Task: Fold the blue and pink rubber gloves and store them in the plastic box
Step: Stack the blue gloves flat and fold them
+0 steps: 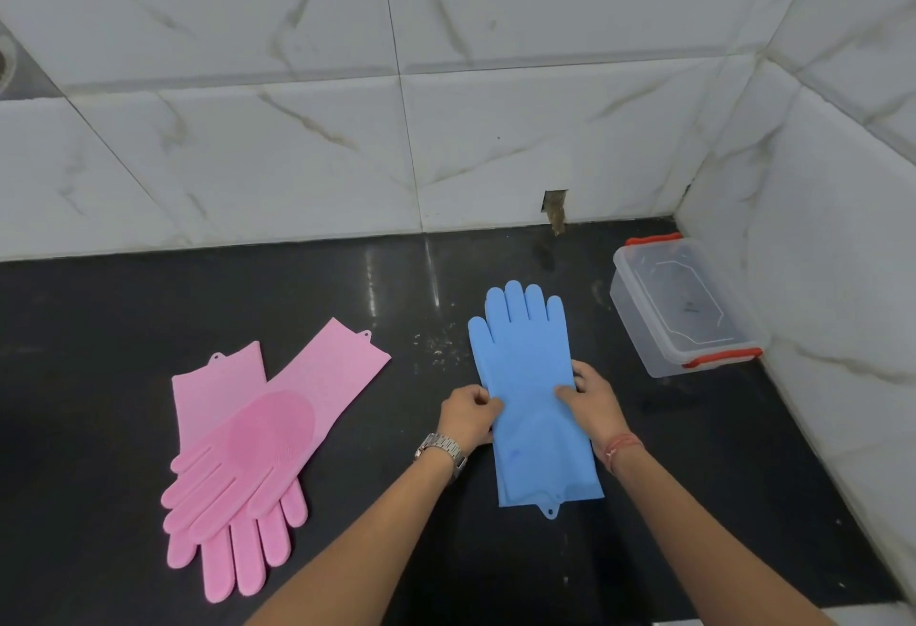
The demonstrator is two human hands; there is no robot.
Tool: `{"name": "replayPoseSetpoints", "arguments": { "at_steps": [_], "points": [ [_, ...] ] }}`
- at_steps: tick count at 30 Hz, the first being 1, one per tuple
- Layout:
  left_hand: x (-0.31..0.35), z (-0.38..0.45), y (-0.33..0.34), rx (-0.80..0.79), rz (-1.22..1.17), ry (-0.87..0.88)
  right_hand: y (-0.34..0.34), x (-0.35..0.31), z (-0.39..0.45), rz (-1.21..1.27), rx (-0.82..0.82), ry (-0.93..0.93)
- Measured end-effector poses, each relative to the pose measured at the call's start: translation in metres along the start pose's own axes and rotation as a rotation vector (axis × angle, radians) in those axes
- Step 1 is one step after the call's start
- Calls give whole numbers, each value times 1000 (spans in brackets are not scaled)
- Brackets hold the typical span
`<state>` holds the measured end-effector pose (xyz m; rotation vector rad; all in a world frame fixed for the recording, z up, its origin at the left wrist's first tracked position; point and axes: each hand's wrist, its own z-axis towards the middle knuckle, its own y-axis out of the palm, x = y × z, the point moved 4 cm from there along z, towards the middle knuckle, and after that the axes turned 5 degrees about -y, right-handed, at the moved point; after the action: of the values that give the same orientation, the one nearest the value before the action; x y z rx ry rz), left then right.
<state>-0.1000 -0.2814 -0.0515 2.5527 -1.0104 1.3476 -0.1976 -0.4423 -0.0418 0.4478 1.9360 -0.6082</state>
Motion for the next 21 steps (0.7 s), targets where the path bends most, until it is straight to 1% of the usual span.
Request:
{"name": "replayPoseSetpoints", "arguments": {
  "at_steps": [5,9,12,18,21],
  "points": [
    [1,-1,-4,1,172,65,-2,3,-2,-108,-18,11],
    [1,-2,-4,-26,224,66,-3,2,-4,-216,-35,-5],
    [1,-5,-5,-27,300,101,0,2,-7,-325,-32,-38],
    [0,-11,-6,40,533,186,-2,2,-17,-625,57,-113],
    [-1,-14,-5,83,615,194,-3,4,-20,-651,89,-125]
  ]
}}
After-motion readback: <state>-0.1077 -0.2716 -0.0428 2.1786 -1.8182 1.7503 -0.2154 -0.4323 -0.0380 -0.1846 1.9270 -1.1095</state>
